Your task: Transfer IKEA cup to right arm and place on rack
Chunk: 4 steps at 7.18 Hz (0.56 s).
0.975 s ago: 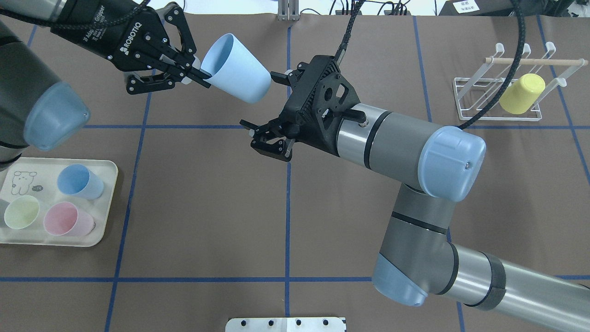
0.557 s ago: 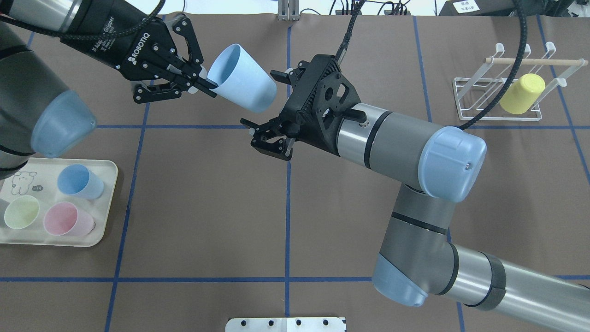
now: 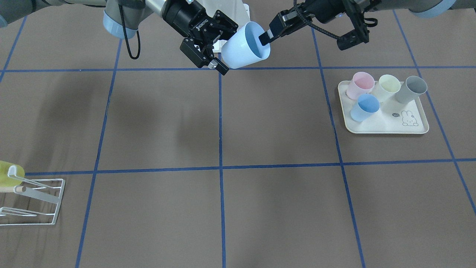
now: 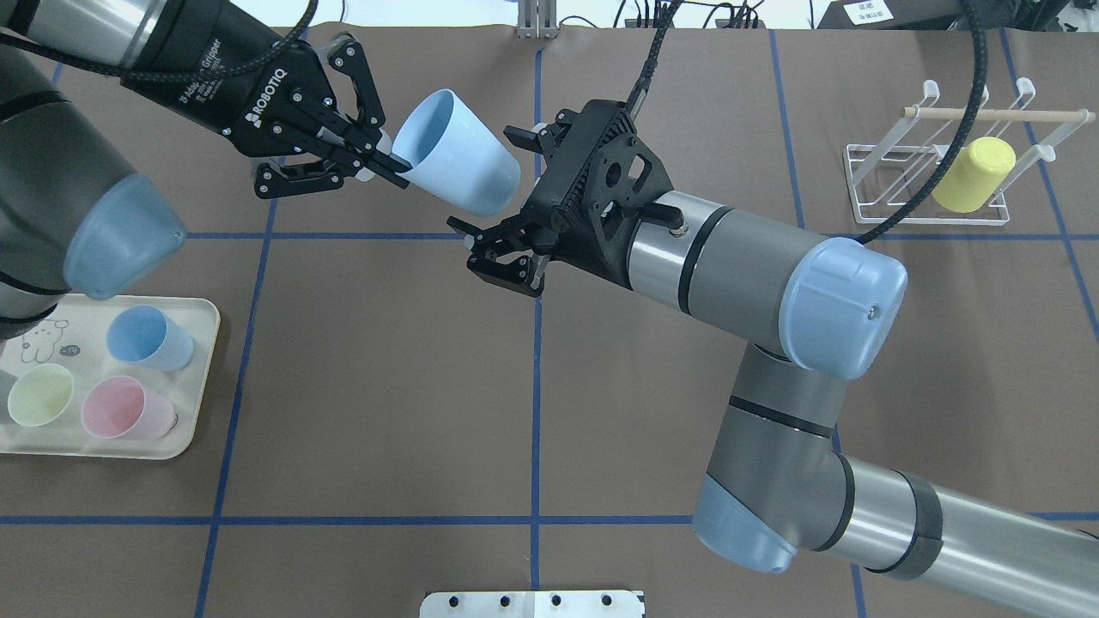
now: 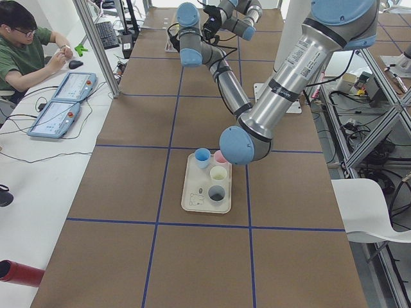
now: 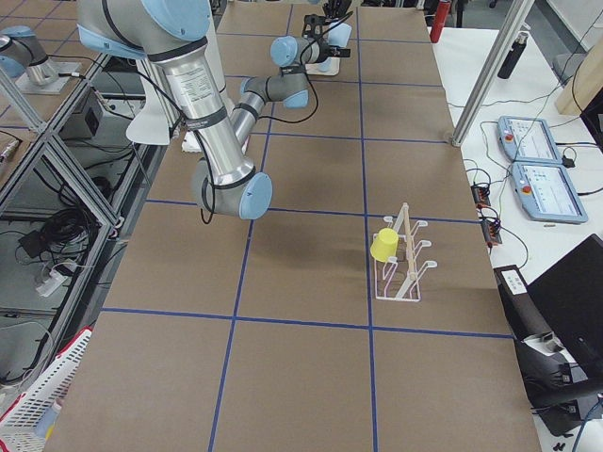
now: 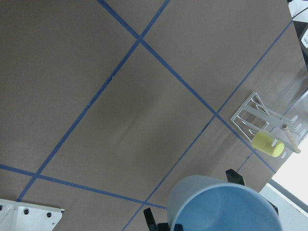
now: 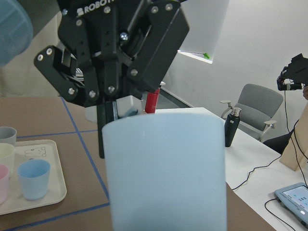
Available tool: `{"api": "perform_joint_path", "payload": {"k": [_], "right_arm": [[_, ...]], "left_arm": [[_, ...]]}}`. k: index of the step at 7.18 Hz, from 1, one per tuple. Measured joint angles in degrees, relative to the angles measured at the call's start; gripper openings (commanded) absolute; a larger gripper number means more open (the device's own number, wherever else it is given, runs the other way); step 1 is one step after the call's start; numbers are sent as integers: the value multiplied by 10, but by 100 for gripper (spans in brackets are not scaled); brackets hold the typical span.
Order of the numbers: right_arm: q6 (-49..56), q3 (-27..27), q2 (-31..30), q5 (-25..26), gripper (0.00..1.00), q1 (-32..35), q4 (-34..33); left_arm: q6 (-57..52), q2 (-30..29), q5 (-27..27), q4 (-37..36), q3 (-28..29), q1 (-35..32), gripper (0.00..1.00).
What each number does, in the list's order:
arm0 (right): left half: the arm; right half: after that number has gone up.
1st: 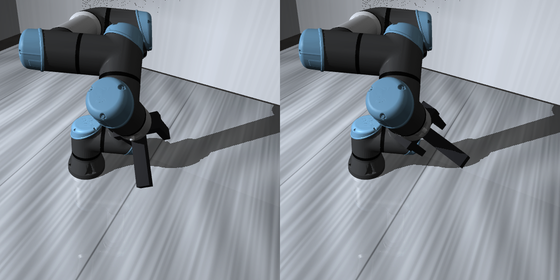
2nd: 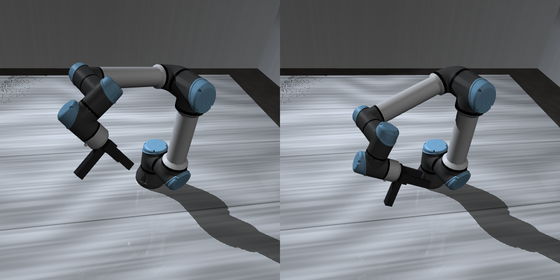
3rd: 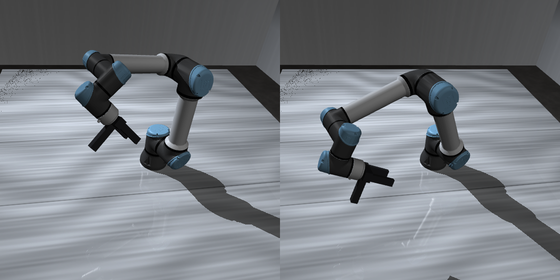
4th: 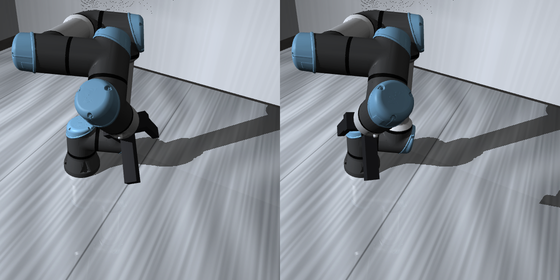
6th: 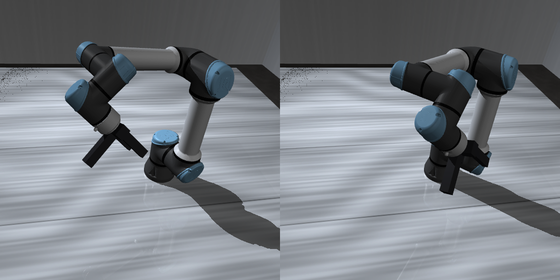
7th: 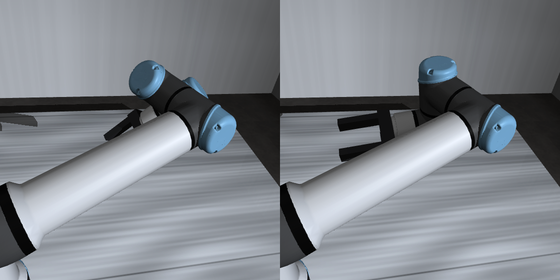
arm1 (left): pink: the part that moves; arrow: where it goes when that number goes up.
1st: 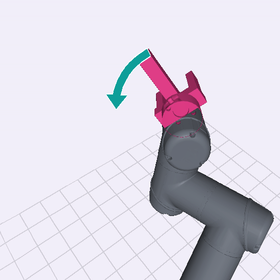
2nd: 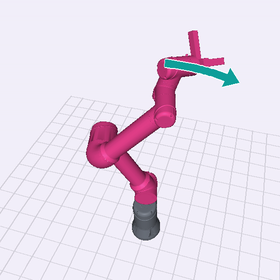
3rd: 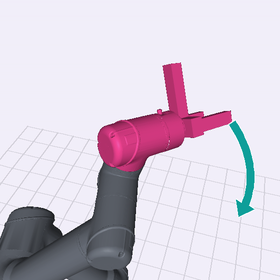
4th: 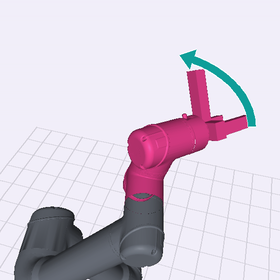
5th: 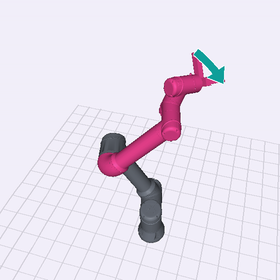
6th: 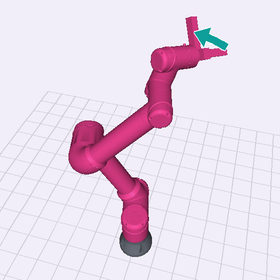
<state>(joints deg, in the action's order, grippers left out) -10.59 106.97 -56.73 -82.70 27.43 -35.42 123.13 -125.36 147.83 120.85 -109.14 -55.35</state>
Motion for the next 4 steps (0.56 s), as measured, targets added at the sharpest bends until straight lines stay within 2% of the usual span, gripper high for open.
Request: {"api": "perform_joint_path", "payload": {"k": [3,4], "right_arm": [[50,1,0,1,99,-2,0],[57,1,0,1,90,-3,0]], "left_arm": [[-1,-1,-1,0,1,1,0],[-1,-2,-1,0,1,1,0]]}}
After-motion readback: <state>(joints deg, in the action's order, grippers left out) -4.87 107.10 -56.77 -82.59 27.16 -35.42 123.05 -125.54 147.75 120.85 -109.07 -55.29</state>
